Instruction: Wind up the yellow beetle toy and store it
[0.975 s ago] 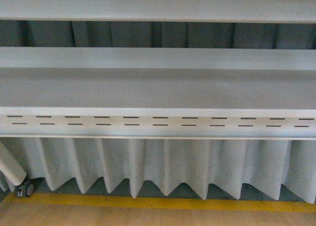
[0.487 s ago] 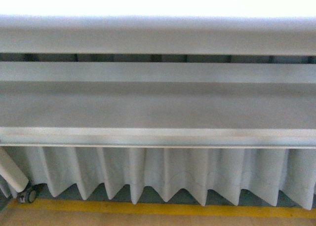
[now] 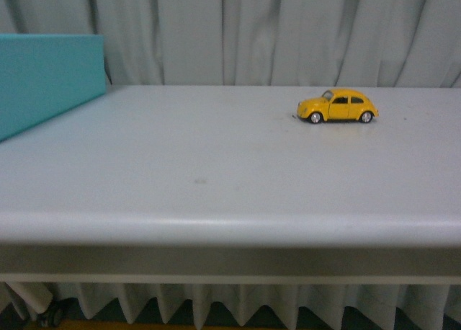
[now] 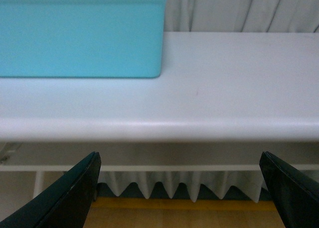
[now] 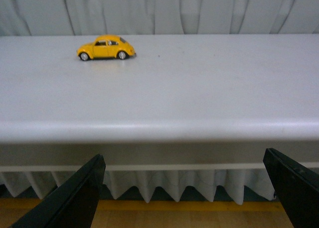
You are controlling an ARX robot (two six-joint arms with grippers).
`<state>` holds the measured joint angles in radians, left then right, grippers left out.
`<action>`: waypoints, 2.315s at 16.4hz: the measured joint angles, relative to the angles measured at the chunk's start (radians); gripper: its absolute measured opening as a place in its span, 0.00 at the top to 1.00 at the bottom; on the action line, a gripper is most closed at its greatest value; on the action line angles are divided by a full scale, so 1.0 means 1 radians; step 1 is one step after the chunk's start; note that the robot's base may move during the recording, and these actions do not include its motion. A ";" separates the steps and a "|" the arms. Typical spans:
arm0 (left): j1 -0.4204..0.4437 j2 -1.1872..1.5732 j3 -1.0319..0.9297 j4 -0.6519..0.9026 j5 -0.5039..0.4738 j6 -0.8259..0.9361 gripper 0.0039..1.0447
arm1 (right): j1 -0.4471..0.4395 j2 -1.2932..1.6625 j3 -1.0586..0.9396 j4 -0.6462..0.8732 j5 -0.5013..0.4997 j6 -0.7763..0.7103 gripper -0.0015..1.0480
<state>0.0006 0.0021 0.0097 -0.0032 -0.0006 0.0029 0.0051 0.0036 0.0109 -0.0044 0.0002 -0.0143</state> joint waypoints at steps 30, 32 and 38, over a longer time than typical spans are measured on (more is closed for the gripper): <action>0.000 0.000 0.000 0.000 0.000 0.000 0.06 | 0.000 0.000 0.000 0.001 0.000 0.003 0.06; 0.000 0.000 0.000 0.000 0.000 0.000 0.06 | 0.000 0.000 0.000 0.001 0.000 0.003 0.06; 0.000 0.000 0.000 0.000 0.000 0.000 0.06 | 0.000 0.000 0.000 0.001 0.000 0.003 0.06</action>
<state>0.0006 0.0021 0.0097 -0.0029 -0.0006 0.0029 0.0051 0.0036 0.0109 -0.0032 0.0002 -0.0109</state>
